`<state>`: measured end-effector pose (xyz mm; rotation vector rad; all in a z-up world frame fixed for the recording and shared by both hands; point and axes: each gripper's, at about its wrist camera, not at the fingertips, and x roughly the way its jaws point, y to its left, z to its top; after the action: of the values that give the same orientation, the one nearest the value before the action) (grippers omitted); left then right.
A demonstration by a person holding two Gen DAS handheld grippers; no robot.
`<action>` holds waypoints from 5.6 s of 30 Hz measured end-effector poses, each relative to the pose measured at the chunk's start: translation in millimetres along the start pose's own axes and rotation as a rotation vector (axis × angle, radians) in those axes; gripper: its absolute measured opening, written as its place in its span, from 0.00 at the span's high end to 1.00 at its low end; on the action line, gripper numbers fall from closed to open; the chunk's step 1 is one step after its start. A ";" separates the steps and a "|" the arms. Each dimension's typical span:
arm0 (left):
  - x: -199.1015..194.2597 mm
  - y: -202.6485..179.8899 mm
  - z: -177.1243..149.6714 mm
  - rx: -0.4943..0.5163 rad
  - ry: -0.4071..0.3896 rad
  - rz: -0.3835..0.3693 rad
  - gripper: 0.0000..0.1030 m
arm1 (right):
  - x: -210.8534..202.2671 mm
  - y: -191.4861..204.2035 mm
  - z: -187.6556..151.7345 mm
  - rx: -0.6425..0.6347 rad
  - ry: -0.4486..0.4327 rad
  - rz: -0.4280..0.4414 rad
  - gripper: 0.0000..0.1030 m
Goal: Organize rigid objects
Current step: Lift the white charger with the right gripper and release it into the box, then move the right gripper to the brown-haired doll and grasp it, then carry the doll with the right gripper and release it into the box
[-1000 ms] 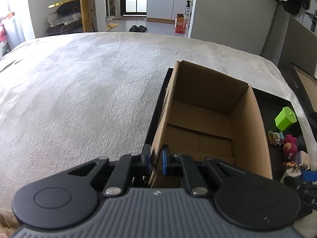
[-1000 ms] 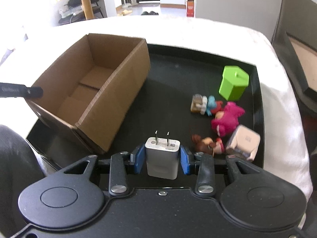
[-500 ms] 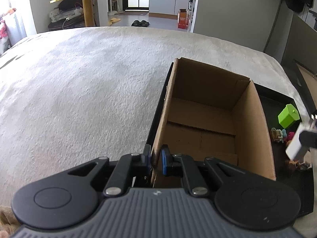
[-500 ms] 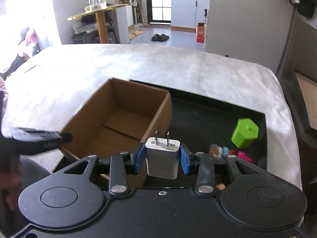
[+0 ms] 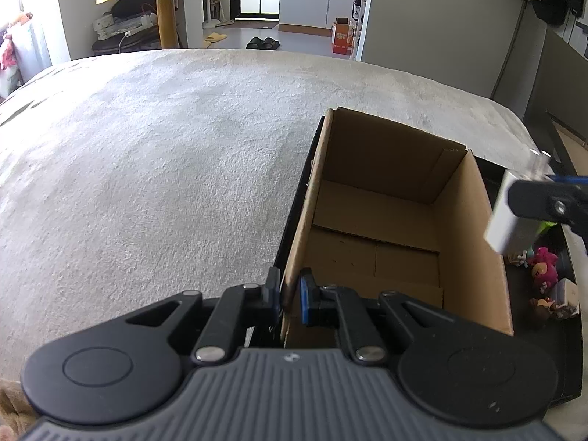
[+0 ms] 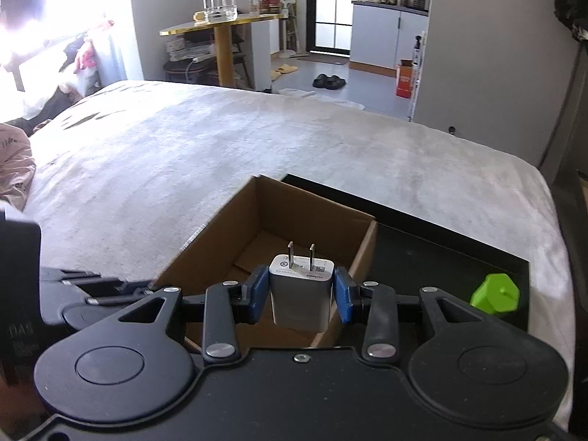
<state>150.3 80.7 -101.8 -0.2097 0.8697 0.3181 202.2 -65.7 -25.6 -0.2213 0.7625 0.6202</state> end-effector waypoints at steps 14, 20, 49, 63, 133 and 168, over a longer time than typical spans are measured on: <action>2.0 10.3 -0.2 -0.046 0.002 -0.026 0.90 | 30.2 36.5 30.4 -0.142 0.005 0.051 0.64; 3.3 11.9 0.0 -0.053 0.002 -0.027 0.90 | 44.4 50.2 34.2 -0.206 0.015 0.059 0.64; 5.6 10.6 0.8 -0.052 0.007 -0.012 0.89 | 12.4 -2.3 -9.8 -0.087 0.061 -0.031 0.43; 6.0 7.7 1.1 -0.044 0.008 0.002 0.89 | -10.8 -47.3 -51.2 -0.005 0.113 -0.124 0.43; 1.1 7.3 0.7 -0.047 -0.003 -0.001 0.89 | 22.2 -68.9 -85.6 -0.042 0.163 -0.194 0.59; 5.4 8.4 1.1 -0.049 -0.001 -0.022 0.89 | 25.3 3.5 8.6 -0.233 -0.009 -0.050 0.59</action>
<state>151.4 89.9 -105.8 -0.2641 0.8585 0.3190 219.1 -48.3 -37.1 -0.4494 0.6733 0.6617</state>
